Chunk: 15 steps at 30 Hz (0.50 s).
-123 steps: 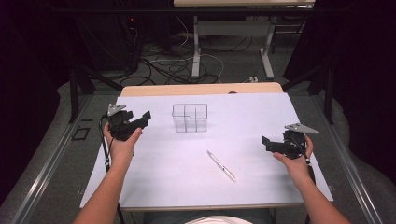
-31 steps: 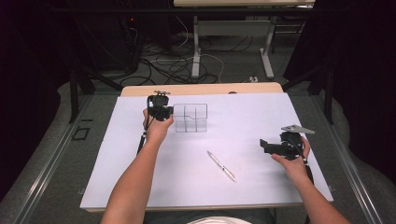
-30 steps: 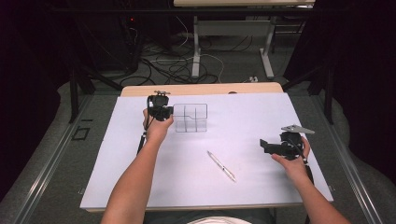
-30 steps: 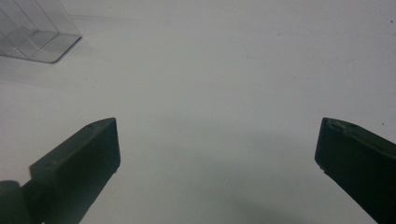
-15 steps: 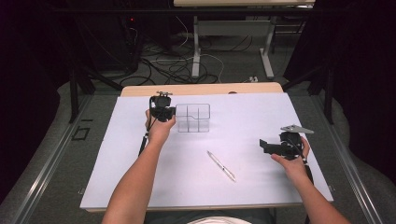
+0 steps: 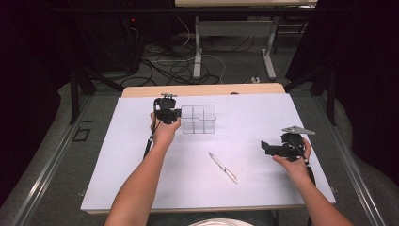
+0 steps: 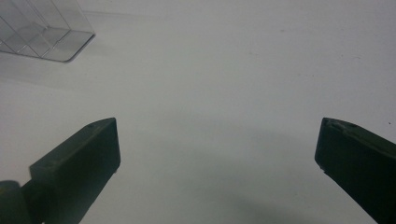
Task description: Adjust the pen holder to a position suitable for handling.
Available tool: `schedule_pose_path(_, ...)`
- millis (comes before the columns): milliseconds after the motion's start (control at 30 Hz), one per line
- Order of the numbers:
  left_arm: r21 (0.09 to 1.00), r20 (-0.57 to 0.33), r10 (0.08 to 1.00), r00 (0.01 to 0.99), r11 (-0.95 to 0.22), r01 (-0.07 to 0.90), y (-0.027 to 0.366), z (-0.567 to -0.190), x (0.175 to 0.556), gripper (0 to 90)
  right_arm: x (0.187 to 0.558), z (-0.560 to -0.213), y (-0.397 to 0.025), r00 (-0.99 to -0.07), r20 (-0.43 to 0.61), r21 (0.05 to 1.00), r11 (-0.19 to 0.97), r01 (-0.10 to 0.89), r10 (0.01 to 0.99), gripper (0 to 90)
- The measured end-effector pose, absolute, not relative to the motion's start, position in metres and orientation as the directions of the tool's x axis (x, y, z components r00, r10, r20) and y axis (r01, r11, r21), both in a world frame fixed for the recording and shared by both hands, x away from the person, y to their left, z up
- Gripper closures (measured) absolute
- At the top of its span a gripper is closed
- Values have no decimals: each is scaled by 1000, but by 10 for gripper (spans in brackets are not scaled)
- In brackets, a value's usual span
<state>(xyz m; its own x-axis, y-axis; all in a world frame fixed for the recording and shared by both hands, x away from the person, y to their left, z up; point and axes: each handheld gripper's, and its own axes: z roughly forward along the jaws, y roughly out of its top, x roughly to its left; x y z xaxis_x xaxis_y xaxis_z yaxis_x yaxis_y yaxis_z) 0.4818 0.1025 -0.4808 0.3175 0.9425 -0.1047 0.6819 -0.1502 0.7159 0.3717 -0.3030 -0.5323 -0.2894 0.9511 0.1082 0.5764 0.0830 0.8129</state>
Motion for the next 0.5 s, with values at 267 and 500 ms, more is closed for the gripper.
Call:
schedule_pose_path(267, 718, -126, 941, 315, -133, 683, 97, -482, 481, 900, 372, -533, -303, -296, 107, 813, 88, 576, 949, 0)
schedule_pose_path(500, 719, -127, 936, 328, -141, 681, 91, -482, 479, 900, 372, -533, -302, -295, 109, 811, 87, 579, 949, 0)
